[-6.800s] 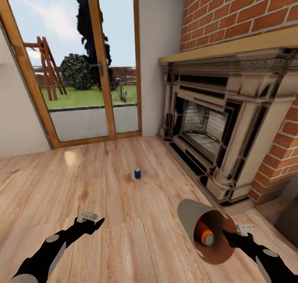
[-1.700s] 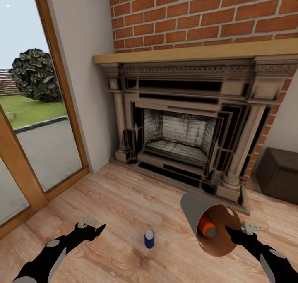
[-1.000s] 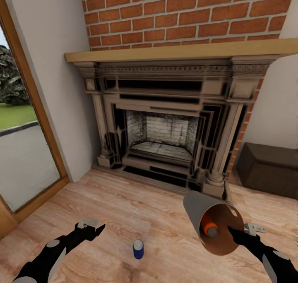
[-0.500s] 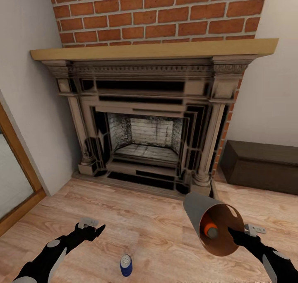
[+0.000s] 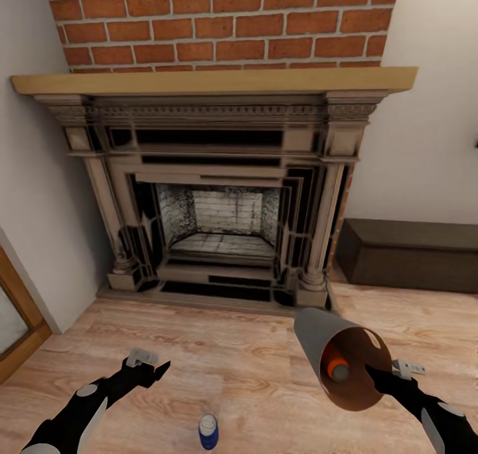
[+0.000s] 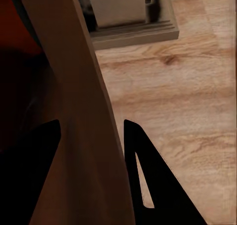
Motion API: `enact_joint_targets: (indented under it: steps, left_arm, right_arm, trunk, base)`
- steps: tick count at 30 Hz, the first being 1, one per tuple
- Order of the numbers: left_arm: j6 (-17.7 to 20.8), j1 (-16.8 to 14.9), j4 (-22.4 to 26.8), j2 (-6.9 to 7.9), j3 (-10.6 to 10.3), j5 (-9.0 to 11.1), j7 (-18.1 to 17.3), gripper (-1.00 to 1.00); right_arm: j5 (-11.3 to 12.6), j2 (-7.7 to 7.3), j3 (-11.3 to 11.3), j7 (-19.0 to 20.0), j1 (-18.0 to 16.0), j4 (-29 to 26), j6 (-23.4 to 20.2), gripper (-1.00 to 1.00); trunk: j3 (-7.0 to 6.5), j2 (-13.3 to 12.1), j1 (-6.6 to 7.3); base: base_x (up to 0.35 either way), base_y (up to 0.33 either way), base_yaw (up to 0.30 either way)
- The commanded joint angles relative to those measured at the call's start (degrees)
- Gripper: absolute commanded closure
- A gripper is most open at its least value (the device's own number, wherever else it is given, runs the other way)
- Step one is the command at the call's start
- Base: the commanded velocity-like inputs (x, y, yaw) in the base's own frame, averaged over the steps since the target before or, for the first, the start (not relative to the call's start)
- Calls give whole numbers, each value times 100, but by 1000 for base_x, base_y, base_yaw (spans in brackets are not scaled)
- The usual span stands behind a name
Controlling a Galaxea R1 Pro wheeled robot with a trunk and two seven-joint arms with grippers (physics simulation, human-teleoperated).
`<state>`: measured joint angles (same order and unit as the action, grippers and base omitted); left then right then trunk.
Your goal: Put the three can of soda from the living room inside the tash can in the kitchen.
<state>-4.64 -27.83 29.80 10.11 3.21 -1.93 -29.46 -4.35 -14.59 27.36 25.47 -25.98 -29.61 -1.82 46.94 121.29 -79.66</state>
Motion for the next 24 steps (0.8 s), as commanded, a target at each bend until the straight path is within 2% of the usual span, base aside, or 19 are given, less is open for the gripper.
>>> enact_joint_targets:
  steps: [1,5,12,24]
  left_arm:
    - [2,-1,0,0,-5,0,1,-100]
    - [6,-2,0,-5,-23,0,1,-100]
    - [0,-1,0,-18,-176,0,38,-100]
    - [2,1,0,-32,-258,0,38,-100]
  right_arm:
    - [55,0,17,19,-4,-9,-3,100]
    - [56,-6,22,19,-4,-9,-3,100]
    - [57,-8,25,17,-4,-9,-3,100]
    - [57,-28,79,19,-4,-9,-3,100]
  trunk:
    - [-1,0,0]
    - [-1,0,0]
    - [-1,0,0]
    - [-1,0,0]
  base:
    - [0,319,-244]
    - [0,320,-244]
    - [26,320,-244]
    - [216,254,-244]
